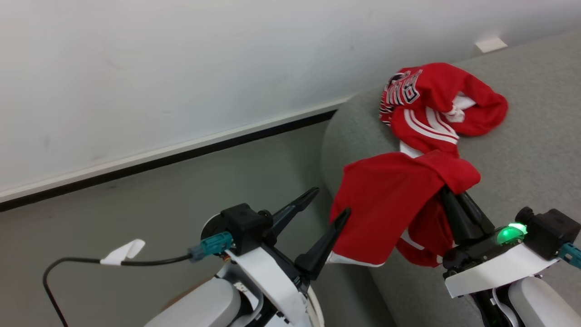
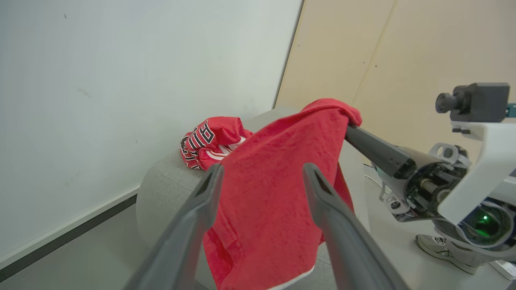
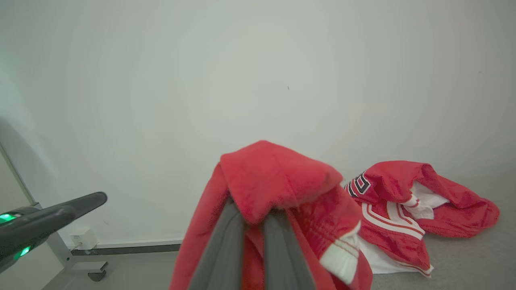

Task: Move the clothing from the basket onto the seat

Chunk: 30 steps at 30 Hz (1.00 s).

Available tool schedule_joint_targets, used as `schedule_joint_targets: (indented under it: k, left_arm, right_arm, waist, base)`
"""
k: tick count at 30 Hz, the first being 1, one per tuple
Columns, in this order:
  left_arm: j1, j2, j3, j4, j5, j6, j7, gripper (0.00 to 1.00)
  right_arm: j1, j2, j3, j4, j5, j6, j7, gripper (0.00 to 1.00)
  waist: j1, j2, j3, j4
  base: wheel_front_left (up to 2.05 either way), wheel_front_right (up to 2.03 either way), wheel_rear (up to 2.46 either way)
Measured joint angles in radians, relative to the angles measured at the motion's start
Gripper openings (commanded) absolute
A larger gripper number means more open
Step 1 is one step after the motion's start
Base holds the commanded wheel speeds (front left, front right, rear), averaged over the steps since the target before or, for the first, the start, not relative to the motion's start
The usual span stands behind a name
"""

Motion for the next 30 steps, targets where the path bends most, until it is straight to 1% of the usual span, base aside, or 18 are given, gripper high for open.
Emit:
schedule_joint_targets:
  k: [3, 8, 14, 19, 24, 26, 30]
  left_arm:
    - [-0.001, 0.001, -0.003, 0.005, 0.002, -0.001, -0.007, 1.00]
    - [-0.009, 0.002, 0.000, 0.010, 0.009, -0.006, -0.027, 1.00]
    - [-0.019, 0.004, -0.003, 0.018, 0.015, -0.008, -0.032, 1.00]
    - [-0.027, 0.004, -0.004, 0.018, 0.020, -0.009, -0.034, 1.00]
    - [-0.050, 0.026, -0.017, 0.016, 0.059, -0.009, -0.032, 1.00]
    - [-0.057, 0.035, -0.021, 0.014, 0.068, -0.011, -0.026, 1.00]
    - [-0.081, 0.051, -0.024, -0.002, 0.076, -0.018, -0.010, 1.00]
  right_arm:
    - [0.017, 0.010, -0.038, -0.013, -0.007, 0.000, 0.000, 0.00]
    - [0.036, 0.017, -0.063, -0.030, -0.027, 0.000, 0.000, 0.00]
    - [0.036, 0.018, -0.079, -0.042, -0.038, 0.000, 0.000, 0.00]
    - [0.027, 0.012, -0.103, -0.042, -0.059, 0.000, 0.000, 0.00]
    - [-0.013, 0.009, -0.164, -0.023, -0.075, 0.000, 0.000, 0.00]
    - [-0.043, 0.005, -0.199, -0.015, -0.087, 0.000, 0.007, 0.00]
    - [-0.107, -0.015, -0.310, -0.013, -0.120, 0.000, 0.043, 0.00]
  waist:
    - [0.0000, 0.0000, 0.012, -0.043]
    - [0.0000, 0.0000, 0.032, -0.101]
    - [0.0000, 0.0000, 0.056, -0.138]
    - [-0.0002, 0.0000, 0.074, -0.144]
    - [-0.0001, 0.0000, 0.109, -0.133]
    - [-0.0001, -0.0001, 0.127, -0.125]
    - [-0.0001, 0.0000, 0.175, -0.106]
  base:
    - [0.00, 0.00, 0.00]
    - [0.00, 0.00, 0.00]
    - [0.00, 0.00, 0.00]
    - [0.00, 0.00, 0.00]
    - [0.00, 0.00, 0.00]
    - [0.00, 0.00, 0.00]
    - [0.00, 0.00, 0.00]
